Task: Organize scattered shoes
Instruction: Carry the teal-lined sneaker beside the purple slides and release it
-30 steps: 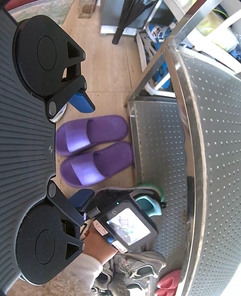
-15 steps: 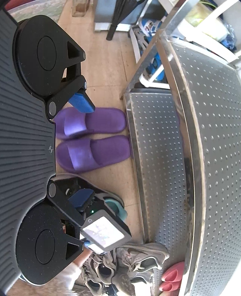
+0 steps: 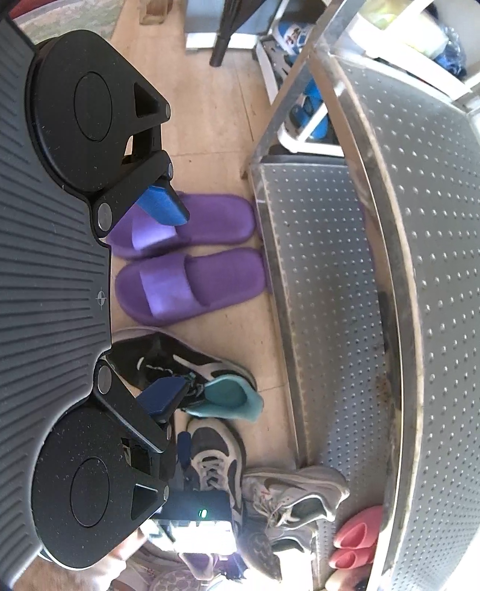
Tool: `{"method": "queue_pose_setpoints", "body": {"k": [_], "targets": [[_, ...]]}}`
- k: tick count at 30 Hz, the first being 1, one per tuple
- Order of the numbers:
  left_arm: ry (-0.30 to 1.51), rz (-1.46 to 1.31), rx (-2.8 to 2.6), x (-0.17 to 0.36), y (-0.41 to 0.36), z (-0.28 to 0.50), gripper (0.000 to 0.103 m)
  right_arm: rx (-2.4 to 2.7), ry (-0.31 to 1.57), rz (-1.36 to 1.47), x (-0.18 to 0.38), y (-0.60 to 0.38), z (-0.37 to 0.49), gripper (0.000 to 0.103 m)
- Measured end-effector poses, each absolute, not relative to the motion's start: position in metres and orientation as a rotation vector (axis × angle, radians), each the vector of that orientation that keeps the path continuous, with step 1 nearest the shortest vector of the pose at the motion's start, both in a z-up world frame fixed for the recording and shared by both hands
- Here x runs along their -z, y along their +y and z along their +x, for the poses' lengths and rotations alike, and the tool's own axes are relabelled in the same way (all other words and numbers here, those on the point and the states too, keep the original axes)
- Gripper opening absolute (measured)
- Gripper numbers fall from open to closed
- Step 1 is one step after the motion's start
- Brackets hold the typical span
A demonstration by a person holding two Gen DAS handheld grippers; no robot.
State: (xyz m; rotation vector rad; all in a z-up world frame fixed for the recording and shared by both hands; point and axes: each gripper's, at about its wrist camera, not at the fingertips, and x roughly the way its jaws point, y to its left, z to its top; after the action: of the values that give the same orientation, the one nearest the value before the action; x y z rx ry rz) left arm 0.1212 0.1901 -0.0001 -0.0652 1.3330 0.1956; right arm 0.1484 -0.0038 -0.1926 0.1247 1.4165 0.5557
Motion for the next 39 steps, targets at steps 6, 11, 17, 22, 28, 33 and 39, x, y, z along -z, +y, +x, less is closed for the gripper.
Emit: {"method": "queue_pose_setpoints", "body": {"k": [6, 11, 17, 22, 28, 33, 39], "targets": [[1.335, -0.058, -0.249, 0.001, 0.205, 0.125, 0.093, -0.473, 1.410, -0.081, 0.224, 0.045, 0.154, 0.082], [1.343, -0.063, -0.246, 0.003, 0.207, 0.128, 0.093, -0.591, 1.226, -0.134, 0.215, 0.069, 0.151, 0.061], [1.355, -0.041, -0.237, 0.006, 0.199, 0.133, 0.093, -0.562, 1.268, -0.038, 0.225, 0.068, 0.166, 0.068], [1.341, -0.020, -0.221, 0.001, 0.186, 0.141, 0.093, -0.587, 1.278, -0.009, 0.196, 0.038, 0.162, 0.083], [1.310, -0.018, -0.119, -0.012, 0.143, 0.151, 0.093, -0.488, 1.210, -0.228, 0.160, -0.042, 0.168, 0.053], [1.328, 0.060, -0.046, -0.003, 0.114, 0.156, 0.093, -0.475, 1.357, -0.355, 0.173, -0.059, 0.190, 0.048], [1.384, 0.064, -0.127, 0.019, 0.123, 0.162, 0.093, -0.501, 1.270, -0.481, 0.191, -0.031, 0.194, 0.060]]}}
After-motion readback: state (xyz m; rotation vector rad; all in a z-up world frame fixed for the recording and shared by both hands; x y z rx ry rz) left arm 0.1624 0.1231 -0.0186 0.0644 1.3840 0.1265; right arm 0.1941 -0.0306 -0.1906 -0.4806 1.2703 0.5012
